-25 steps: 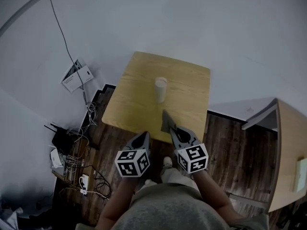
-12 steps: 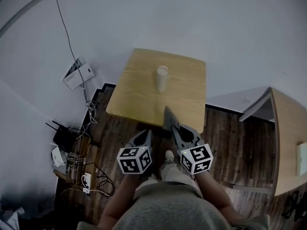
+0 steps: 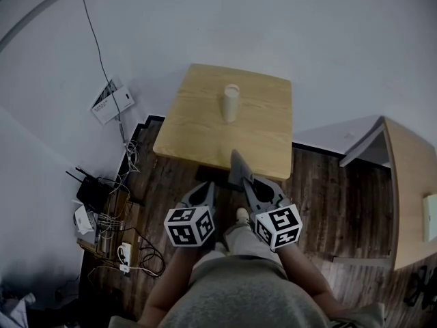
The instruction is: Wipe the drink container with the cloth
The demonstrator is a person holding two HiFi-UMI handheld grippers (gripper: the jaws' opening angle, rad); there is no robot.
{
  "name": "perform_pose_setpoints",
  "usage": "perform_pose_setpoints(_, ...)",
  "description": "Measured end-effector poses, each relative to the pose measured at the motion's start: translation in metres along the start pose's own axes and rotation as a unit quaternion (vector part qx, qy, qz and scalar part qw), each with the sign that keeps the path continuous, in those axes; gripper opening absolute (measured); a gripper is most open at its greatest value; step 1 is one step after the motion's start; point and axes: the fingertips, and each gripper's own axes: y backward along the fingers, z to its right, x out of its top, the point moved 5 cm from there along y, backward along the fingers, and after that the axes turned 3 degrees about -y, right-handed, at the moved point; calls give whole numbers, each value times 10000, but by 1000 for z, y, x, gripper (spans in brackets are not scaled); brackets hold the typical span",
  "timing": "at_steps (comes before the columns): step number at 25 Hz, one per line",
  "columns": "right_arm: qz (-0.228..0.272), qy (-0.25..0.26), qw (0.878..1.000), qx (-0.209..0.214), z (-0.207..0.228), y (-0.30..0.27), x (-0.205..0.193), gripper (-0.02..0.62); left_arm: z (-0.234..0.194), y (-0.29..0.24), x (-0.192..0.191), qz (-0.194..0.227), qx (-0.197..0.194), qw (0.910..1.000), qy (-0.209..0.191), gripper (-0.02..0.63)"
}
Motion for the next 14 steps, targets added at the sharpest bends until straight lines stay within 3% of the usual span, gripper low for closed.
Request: perform_pose_setpoints(14, 107, 48, 9999, 89, -3, -1, 5, 12, 4, 3, -3, 7, -45, 10000, -38, 2)
